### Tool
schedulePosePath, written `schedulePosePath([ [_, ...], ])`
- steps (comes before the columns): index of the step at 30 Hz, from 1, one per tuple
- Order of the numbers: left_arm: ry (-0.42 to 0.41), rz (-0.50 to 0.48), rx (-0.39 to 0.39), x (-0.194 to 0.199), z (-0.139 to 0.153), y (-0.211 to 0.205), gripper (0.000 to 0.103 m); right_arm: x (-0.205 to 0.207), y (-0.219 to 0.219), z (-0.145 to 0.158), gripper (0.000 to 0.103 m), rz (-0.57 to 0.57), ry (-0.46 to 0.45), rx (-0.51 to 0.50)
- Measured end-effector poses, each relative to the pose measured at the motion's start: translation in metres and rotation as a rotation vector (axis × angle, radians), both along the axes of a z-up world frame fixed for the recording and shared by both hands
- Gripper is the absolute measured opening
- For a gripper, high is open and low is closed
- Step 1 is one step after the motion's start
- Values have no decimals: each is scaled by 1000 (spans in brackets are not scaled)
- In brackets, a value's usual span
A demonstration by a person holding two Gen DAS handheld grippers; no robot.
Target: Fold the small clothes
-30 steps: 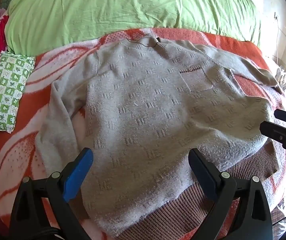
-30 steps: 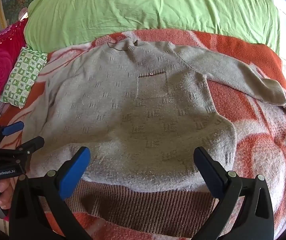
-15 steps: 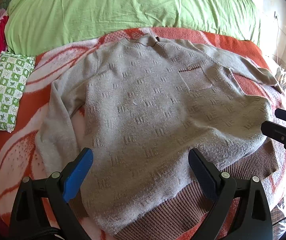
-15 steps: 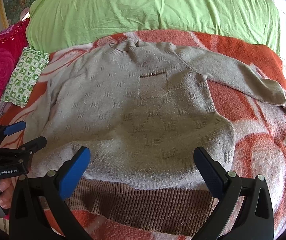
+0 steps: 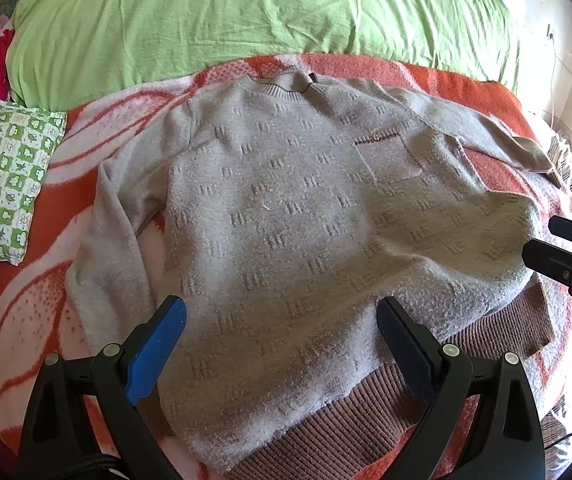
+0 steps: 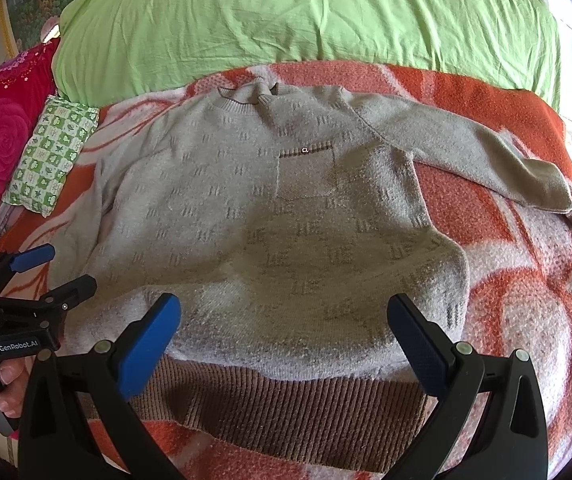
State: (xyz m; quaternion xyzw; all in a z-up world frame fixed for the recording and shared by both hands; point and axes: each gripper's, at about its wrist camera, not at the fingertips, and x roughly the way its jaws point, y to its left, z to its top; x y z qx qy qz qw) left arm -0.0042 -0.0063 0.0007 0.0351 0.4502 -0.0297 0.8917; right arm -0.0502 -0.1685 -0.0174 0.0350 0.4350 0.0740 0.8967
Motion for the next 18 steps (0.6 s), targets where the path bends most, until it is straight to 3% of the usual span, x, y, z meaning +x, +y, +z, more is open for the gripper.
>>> schedulePosePath([
  [4, 12, -4, 14, 4, -1, 1, 97, 5, -1, 2, 103, -4, 13, -9],
  [8, 78, -3, 9, 11, -3, 2, 97, 9, 0, 0, 103, -3, 60, -41],
  [18, 62, -4, -11, 20, -6, 0, 97, 16, -4, -1, 103, -4, 44, -13],
])
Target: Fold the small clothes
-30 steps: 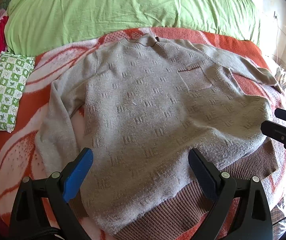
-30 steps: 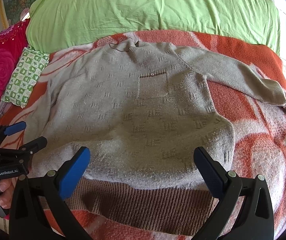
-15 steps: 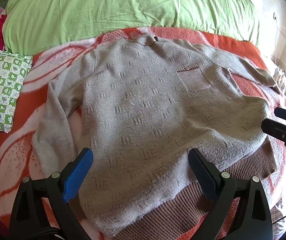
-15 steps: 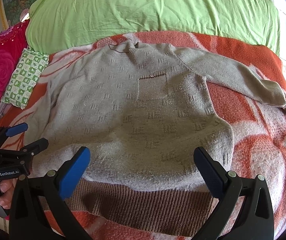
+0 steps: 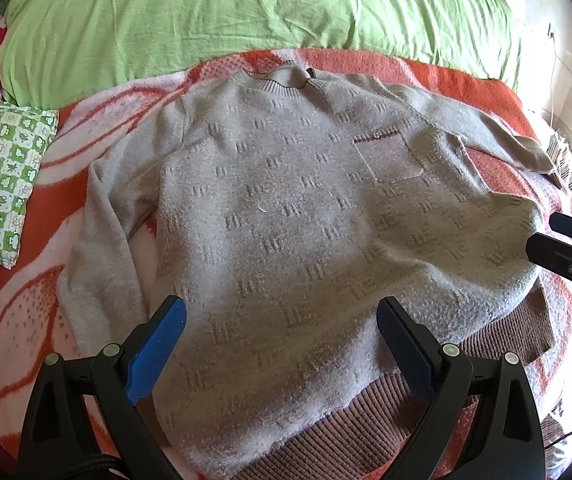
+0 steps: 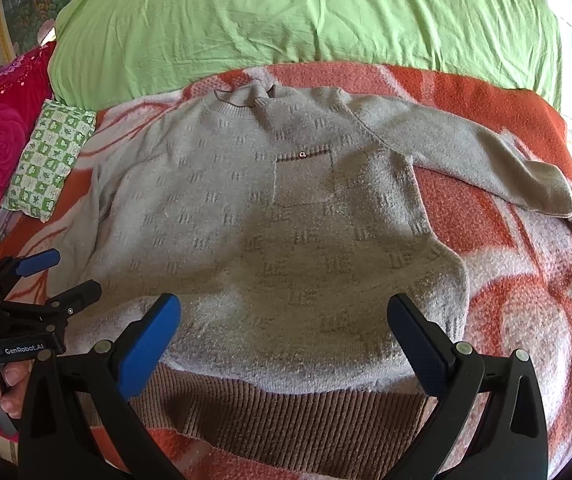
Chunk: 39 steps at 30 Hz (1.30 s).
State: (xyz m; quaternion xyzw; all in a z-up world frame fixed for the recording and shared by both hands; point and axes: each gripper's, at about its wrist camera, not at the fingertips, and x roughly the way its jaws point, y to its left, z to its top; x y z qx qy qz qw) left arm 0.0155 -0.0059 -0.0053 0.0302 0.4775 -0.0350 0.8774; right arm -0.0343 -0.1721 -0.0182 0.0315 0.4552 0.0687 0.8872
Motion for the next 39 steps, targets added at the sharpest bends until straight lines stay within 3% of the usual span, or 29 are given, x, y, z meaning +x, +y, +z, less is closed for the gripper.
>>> schedulePosePath([
  [7, 2, 18, -8, 20, 1, 4, 97, 9, -32, 4, 103, -83, -11, 32],
  [16, 36, 53, -12, 73, -5, 13, 97, 30, -140, -3, 103, -318, -3, 33],
  [25, 54, 120, -35, 132, -16, 28, 97, 46, -263, -15, 103, -607, -11, 143],
  [31, 81, 155, -57, 176, -29, 35, 97, 57, -344, -38, 102, -831, -4, 354],
  [34, 91, 164, -37, 197, -36, 33, 97, 65, -377, -56, 97, -947, -2, 476],
  [38, 113, 175, -38, 213, -45, 30, 97, 75, -404, -76, 76, -1027, -11, 574],
  [39, 113, 174, -46, 217, -46, 30, 97, 78, -408, -80, 65, -1044, -16, 589],
])
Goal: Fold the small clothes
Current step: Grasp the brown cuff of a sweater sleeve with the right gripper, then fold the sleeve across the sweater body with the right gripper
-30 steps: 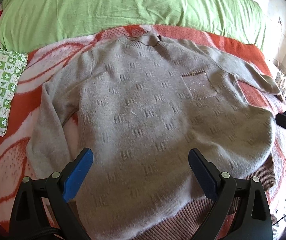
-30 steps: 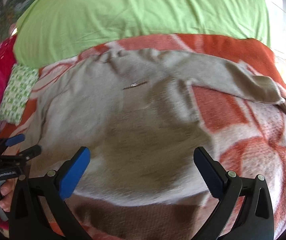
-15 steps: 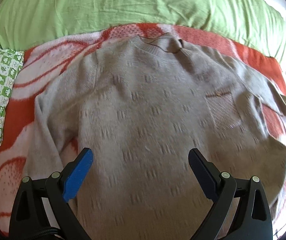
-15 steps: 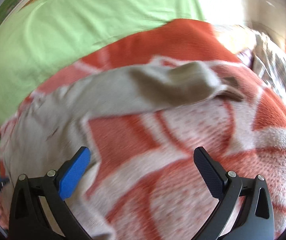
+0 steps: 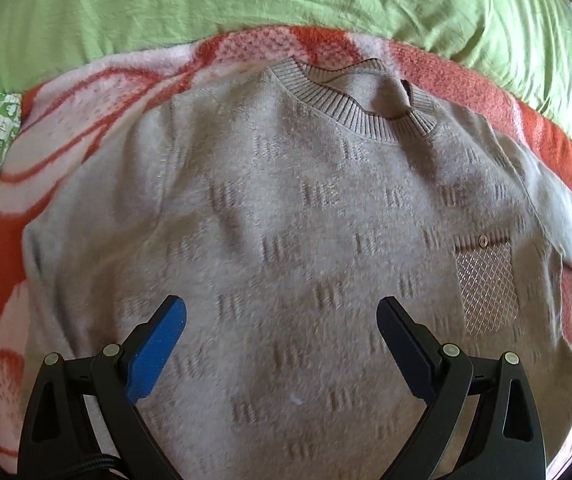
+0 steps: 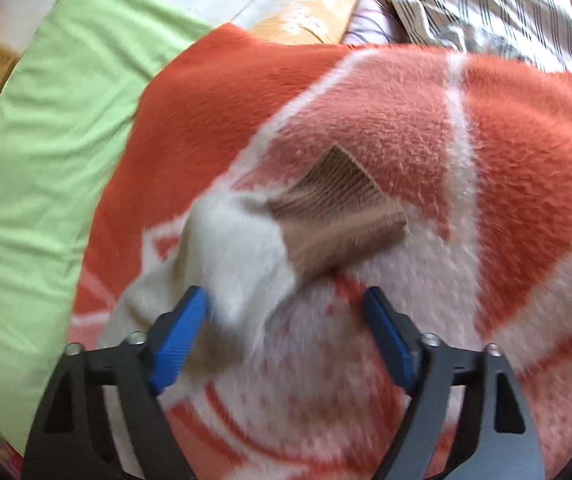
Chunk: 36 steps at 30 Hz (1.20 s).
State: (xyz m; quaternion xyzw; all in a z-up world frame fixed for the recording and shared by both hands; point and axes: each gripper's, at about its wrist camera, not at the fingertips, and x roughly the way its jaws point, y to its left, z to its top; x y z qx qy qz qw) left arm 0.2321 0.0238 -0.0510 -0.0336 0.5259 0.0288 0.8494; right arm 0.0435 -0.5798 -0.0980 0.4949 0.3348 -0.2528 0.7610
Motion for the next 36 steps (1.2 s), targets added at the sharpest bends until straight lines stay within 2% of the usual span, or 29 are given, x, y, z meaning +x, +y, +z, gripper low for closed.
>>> schedulePosePath([
  [1, 3, -1, 1, 2, -2, -2, 97, 0, -5, -1, 52, -4, -6, -1],
  [2, 4, -4, 5, 3, -4, -4, 97, 5, -5, 1, 28, 0, -3, -18],
  [3, 8, -10, 9, 4, -7, -6, 97, 8, -2, 5, 14, 4, 1, -48],
  [5, 14, -16, 13, 5, -11, -9, 97, 15, 7, 22, 10, 30, -31, -123],
  [6, 17, -18, 11, 5, -12, -11, 97, 21, 21, 39, 9, 65, -79, -169],
  [8, 18, -14, 4, 3, -13, -11, 97, 33, 41, 60, 9, 129, -157, -227],
  [11, 12, 1, -15, -4, -11, -7, 97, 60, 94, 95, 8, 297, -282, -272],
  [14, 9, 22, -34, -15, -8, 2, 97, 96, 162, 111, 8, 495, -382, -236],
  [17, 10, 46, -54, -29, -4, 14, 97, 125, 231, 111, 8, 660, -431, -182],
  [23, -10, 51, -121, -52, 2, 25, 97, 174, 361, 72, 8, 938, -404, -25],
  [26, -12, 49, -157, -56, 2, 27, 97, 187, 413, 49, 8, 1087, -346, 37],
  [27, -4, 48, -178, -54, -1, 28, 97, 189, 428, 38, 12, 1128, -307, 69],
  [28, 3, 50, -187, -52, -3, 28, 97, 192, 437, 28, 15, 1160, -260, 95],
  [29, 11, 54, -194, -50, -6, 28, 97, 195, 446, 18, 27, 1183, -194, 120],
  [30, 23, 57, -211, -47, -11, 28, 97, 195, 447, 12, 43, 1180, -184, 147],
  [33, 60, 61, -254, -36, -25, 25, 97, 187, 431, 13, 48, 1133, -229, 153],
  [36, 97, 67, -297, -20, -39, 17, 97, 190, 408, 19, 49, 1095, -236, 139],
])
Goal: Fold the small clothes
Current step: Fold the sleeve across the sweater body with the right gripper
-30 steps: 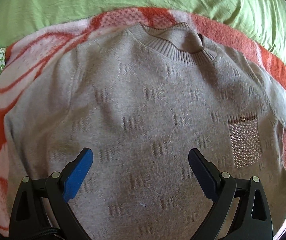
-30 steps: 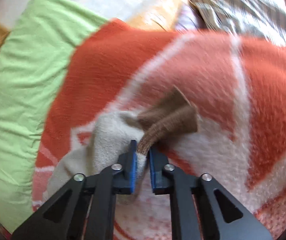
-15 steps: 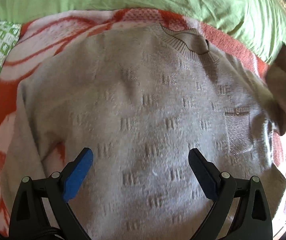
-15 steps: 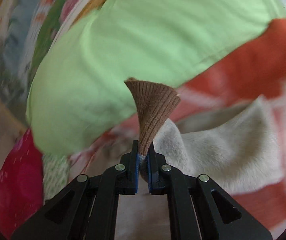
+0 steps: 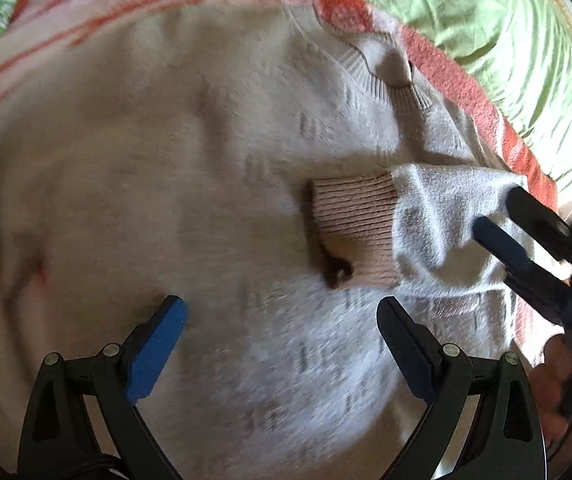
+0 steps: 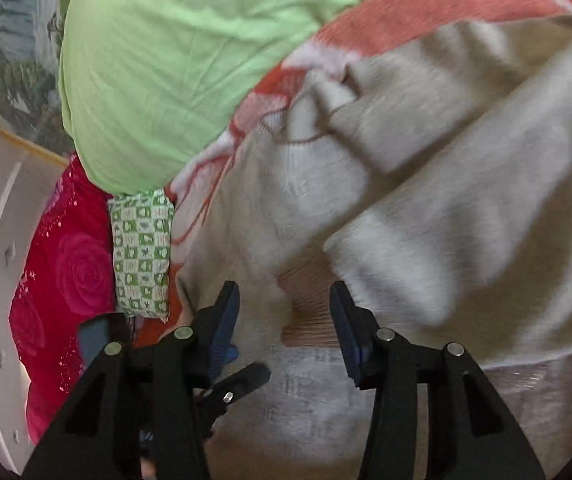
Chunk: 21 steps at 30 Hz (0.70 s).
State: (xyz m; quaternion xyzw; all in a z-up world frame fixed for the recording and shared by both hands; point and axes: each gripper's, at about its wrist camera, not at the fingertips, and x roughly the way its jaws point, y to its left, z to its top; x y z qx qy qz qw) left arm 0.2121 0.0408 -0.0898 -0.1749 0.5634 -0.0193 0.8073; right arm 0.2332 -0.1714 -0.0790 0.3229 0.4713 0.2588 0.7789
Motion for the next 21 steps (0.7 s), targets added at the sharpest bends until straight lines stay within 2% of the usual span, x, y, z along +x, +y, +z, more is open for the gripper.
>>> schedulePosePath([
  [5, -1, 9, -10, 29, -6, -19, 101, -11, -45, 10, 49, -101, -26, -11],
  [8, -34, -16, -2, 47, -3, -34, 94, -20, -67, 10, 49, -162, -24, -19],
  [10, -53, -55, 33, 55, 1, -48, 61, -25, -77, 11, 49, -203, -17, -17],
  [11, -59, -69, 90, 57, 4, -54, 46, -27, -83, 11, 49, -221, -13, -17],
  [12, -68, -89, 74, 61, 6, -57, 3, -28, -87, 12, 49, -234, -10, -20],
  [13, -73, -111, 6, 60, 11, -55, 6, -30, -90, 14, 49, -250, -10, -25],
  [14, -106, -103, 2, 57, 22, -52, 6, -31, -94, 18, 48, -263, -14, -30],
  [18, -223, -101, 28, 37, 66, -31, 4, -36, -110, 31, 49, -316, -39, -56],
  [21, -281, -46, 67, 12, 96, 15, 4, -37, -121, 36, 49, -353, -53, -78],
])
